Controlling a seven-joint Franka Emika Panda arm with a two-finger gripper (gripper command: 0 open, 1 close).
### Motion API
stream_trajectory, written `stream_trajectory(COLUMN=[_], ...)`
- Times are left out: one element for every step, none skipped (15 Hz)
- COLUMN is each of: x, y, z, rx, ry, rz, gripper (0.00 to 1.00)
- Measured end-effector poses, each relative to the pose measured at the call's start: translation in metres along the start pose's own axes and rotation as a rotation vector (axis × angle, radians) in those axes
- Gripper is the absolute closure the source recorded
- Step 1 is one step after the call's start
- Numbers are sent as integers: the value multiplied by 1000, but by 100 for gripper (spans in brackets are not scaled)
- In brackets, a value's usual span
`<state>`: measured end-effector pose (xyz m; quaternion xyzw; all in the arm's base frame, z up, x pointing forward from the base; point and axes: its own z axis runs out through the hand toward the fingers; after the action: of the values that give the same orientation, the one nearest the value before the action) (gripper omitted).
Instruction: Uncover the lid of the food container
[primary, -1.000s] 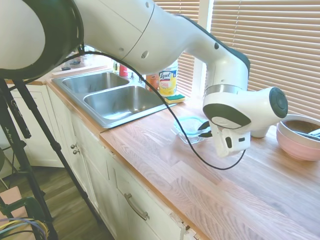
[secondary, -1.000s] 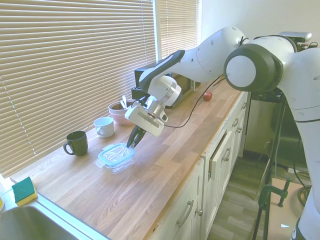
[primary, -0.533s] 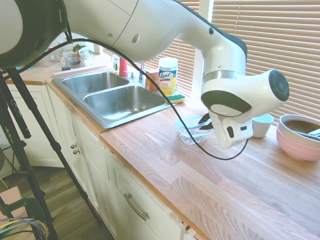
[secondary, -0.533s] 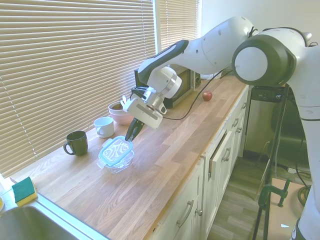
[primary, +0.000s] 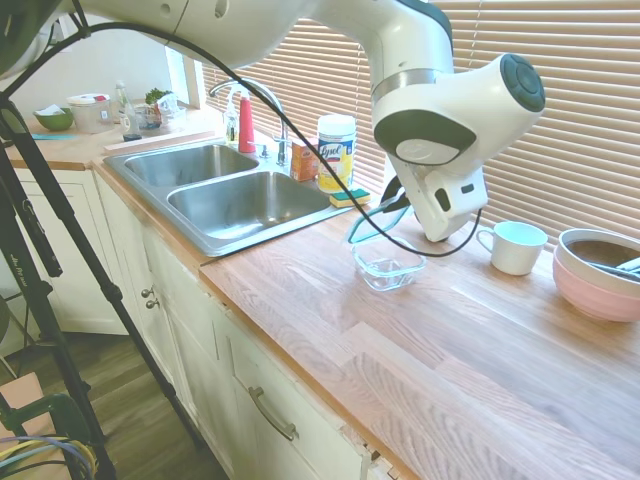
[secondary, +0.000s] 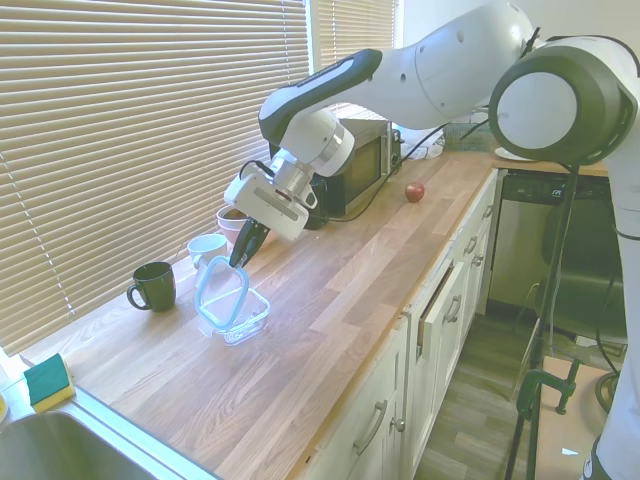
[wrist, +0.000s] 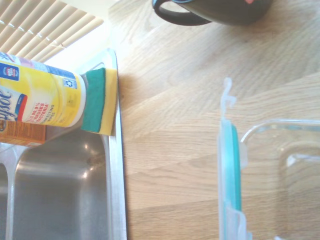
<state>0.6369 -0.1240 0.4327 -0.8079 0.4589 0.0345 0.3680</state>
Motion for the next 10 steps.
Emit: stream_trajectory(x=[-5,-12,-18,-25,-32,-40,-50,-62,-76,-93], y=[-5,-11,-17,-22,-26,-30,-32,-33,-34,-32], z=[-3,-5,-8,-10,-12,-13,-13,-13,-11,-7], rx=[0,1,1,0,-7,-19,-40,-67,-94,-119], ry=[3,6,9,11,16,20,29,46,70,89], rz=[-12,-26,-39,-53,-70,-92,-117,-147,-184,-220], gripper=[100,100,100,100,100,100,100,100,100,100])
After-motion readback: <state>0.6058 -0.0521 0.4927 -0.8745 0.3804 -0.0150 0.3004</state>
